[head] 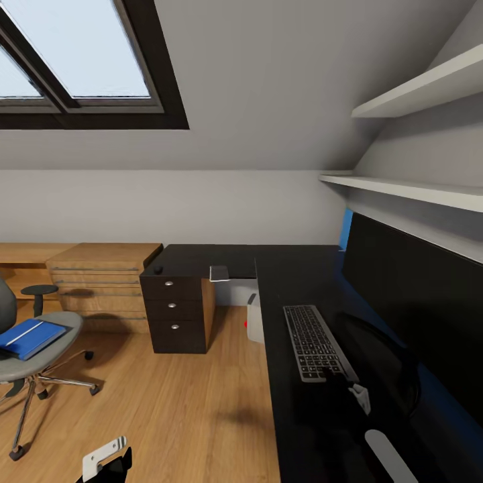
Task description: In the bedroom, organize the workspace by keeping the computer under the desk, ensuring the monitor is on the desk, placing the keyboard on the desk next to the monitor, placing the mouse on the desk next to the keyboard, moving the folder from the swivel chair onto the desk next to the mouse, stacking the notebook on top of the folder with the pen on top of the notebook, and positioning the swivel chair next to the desk.
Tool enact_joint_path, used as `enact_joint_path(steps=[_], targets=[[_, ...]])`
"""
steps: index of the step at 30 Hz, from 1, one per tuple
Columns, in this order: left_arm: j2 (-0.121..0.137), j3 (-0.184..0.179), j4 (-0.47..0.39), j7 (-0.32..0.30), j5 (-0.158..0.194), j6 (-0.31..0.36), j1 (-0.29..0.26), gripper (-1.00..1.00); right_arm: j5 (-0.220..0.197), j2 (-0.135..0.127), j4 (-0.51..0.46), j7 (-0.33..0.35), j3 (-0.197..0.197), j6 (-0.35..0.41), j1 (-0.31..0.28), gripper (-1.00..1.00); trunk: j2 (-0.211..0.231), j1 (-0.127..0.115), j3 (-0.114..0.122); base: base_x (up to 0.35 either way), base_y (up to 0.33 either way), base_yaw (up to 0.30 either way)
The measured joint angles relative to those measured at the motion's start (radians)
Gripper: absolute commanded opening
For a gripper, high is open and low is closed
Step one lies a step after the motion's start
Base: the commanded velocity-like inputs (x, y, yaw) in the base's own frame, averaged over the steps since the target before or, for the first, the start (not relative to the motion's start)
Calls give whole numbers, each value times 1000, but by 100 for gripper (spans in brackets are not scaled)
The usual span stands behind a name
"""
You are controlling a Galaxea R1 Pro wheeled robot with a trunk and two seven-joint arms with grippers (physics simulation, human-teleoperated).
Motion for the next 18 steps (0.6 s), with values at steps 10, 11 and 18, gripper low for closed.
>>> enact_joint_path(steps=[10, 11, 18], targets=[[0, 0, 0, 0, 0, 1, 0, 100, -1, 1, 0, -3, -17, 0, 0, -100, 0, 0, 0, 0, 0, 0], [0, 0, 0, 0, 0, 0, 0, 100, -1, 1, 0, -3, -17, 0, 0, -100, 0, 0, 0, 0, 0, 0], [0, 0, 0, 0, 0, 0, 0, 100, -2, 2, -1, -4, -18, 1, 0, -100, 0, 0, 0, 0, 0, 0]])
